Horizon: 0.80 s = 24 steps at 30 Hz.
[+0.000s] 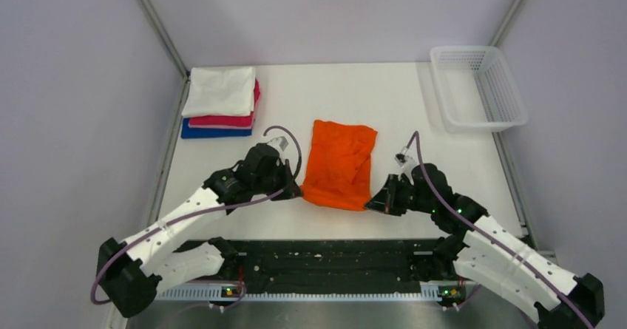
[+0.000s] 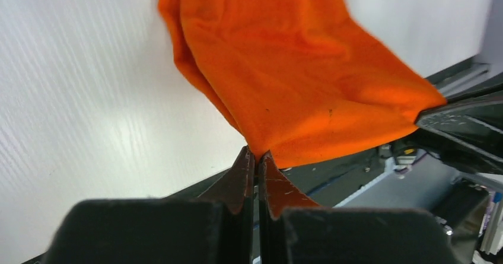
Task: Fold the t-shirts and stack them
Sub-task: Fold the long partially folded tshirt into a neat square
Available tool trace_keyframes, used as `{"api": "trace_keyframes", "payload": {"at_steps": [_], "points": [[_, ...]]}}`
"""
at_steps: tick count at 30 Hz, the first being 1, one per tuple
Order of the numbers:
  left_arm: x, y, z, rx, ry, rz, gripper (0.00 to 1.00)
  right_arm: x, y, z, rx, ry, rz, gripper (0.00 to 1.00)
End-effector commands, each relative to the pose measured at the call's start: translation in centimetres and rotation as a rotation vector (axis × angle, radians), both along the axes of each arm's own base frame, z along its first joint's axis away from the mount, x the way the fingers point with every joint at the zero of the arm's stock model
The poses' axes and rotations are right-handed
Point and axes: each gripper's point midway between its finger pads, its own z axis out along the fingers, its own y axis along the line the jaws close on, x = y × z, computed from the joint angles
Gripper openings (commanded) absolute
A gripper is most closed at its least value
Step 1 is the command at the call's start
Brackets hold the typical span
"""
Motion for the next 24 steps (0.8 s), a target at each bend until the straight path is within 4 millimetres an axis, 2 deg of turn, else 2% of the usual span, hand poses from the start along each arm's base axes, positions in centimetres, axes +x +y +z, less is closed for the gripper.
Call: {"api": "trace_keyframes", "payload": {"at_steps": [1,5,10,17,24], "points": [[2.4,-0.3,5.5,-0.066,-0.171,0.044,0.0,0.3,0.0,4.0,0.034,-0.061,0.006,0.0],[6.5,-0.6,8.3,-0.048,-0.283,0.131,0.0,3.8,-1.0,5.1,0.019,-0.08,-0.066,0.0],[12.4,-1.1,10.0,-0.037,-0.303,0.2,0.0,9.6,-2.9,7.3,0.029,-0.157,-0.144,0.0],[19.6,-1.5,9.6,0.003,-0.283,0.213,0.0,16.5,-4.3,7.1,0.03,-0.166,-0.226,0.0],[25.1,-2.6,6.0,0.082,-0.227,0.185,0.0,21.8,-4.9,4.8,0.035,-0.148,-0.275,0.0]]}}
